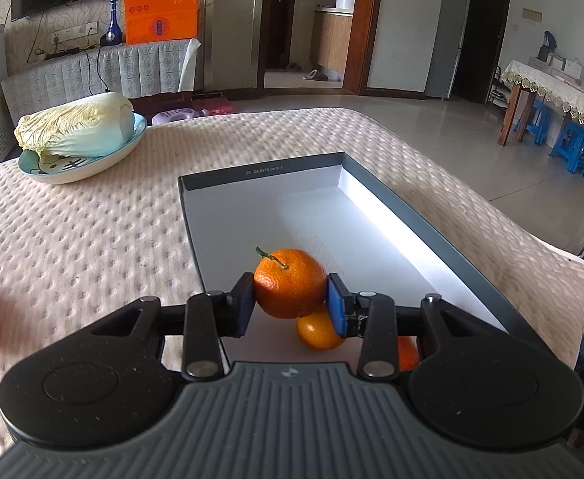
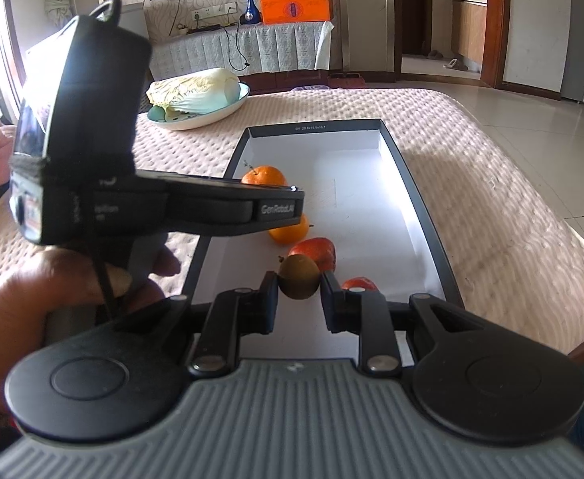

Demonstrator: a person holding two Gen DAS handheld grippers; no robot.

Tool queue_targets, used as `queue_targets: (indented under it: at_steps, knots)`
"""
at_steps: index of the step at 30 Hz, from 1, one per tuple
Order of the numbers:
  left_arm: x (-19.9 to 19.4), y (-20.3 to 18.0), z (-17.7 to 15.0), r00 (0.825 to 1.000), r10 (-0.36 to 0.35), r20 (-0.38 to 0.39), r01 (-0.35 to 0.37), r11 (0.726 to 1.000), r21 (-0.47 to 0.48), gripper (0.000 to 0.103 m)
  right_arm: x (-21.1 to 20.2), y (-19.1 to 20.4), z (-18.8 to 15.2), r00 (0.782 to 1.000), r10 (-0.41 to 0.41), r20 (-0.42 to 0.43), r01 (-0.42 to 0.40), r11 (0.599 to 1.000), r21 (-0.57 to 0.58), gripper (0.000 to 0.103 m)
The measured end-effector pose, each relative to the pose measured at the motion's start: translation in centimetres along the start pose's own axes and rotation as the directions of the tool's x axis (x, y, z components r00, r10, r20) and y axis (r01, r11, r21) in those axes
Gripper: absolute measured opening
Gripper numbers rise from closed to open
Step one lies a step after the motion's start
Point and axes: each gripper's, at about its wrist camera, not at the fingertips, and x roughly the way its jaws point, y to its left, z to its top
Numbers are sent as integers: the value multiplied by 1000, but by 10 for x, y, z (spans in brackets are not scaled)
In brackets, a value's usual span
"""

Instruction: Organize fruits

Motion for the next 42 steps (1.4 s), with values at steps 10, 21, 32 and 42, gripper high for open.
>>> queue_targets:
  at_steps: [10,21,32,42]
  knots:
    - [5,-3,7,1000,10,12,-10,999,31,67,2,-1,1,1000,-4,-4,4,1000,3,26]
    - [-13,-5,10,998,11,63,-14,999,42,78,8,-2,6,999,-26,25,25,999,26,26]
    - [-31,11,7,997,40,65,-42,999,18,80,26,-7,18,997,-70,33,68,995,75,27]
    - [-52,28,1,996,57,64,-58,998,7,81,39,-1,25,995,-96,33,92,991,100,26]
